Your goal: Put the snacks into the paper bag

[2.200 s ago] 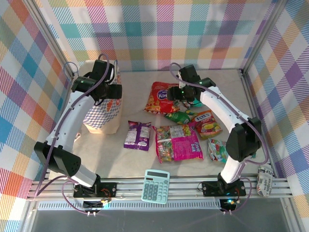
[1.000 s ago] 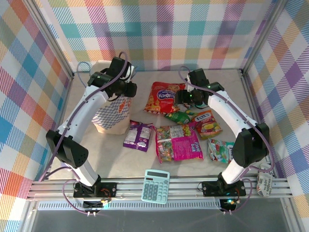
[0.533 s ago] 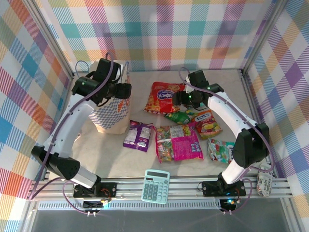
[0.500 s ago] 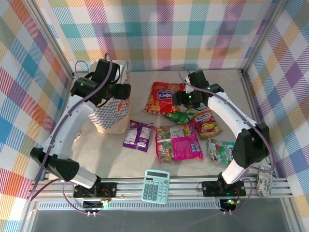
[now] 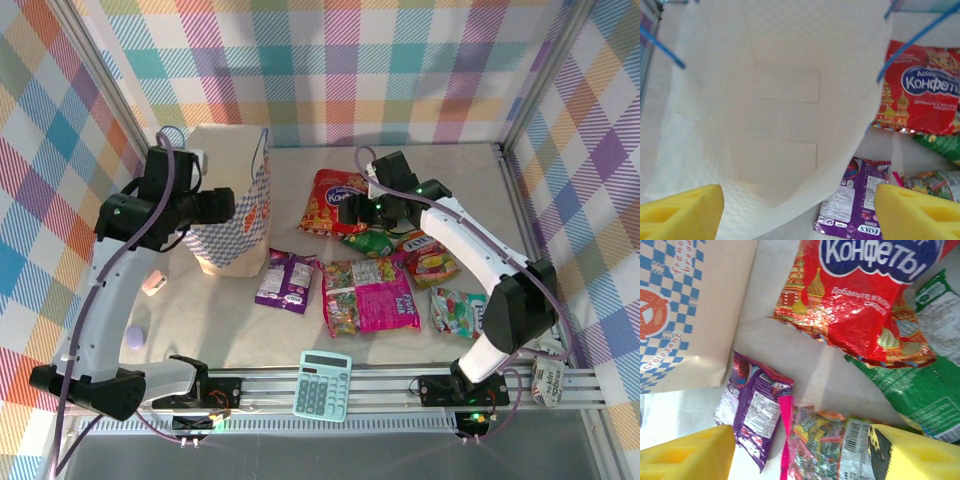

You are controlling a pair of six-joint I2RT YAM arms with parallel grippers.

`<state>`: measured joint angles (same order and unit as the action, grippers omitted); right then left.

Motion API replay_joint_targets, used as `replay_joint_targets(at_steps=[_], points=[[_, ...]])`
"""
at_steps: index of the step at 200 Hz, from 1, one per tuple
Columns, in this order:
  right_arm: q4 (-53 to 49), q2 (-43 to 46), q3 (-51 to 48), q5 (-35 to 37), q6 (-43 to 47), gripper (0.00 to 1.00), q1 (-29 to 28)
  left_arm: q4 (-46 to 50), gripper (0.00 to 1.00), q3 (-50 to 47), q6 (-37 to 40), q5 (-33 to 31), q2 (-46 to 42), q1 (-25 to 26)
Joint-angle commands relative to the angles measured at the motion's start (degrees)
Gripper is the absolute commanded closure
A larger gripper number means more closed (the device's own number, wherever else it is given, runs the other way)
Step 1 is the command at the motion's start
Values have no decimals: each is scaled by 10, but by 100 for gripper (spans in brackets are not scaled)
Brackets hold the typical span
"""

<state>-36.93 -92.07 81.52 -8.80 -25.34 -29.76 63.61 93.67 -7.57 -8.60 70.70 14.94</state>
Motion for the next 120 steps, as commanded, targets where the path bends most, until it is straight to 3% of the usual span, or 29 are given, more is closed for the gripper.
replay_joint_targets(at_steps=[1, 52, 120], points=[[41, 30, -27, 2, -36, 29, -13, 35, 20, -2, -52, 13, 3, -37], [66, 1, -23, -40, -74, 26, -55, 13, 18, -35, -107, -24, 9, -95], [67, -53, 17, -43, -83, 26, -110, -46, 18, -53, -101, -31, 17, -123]])
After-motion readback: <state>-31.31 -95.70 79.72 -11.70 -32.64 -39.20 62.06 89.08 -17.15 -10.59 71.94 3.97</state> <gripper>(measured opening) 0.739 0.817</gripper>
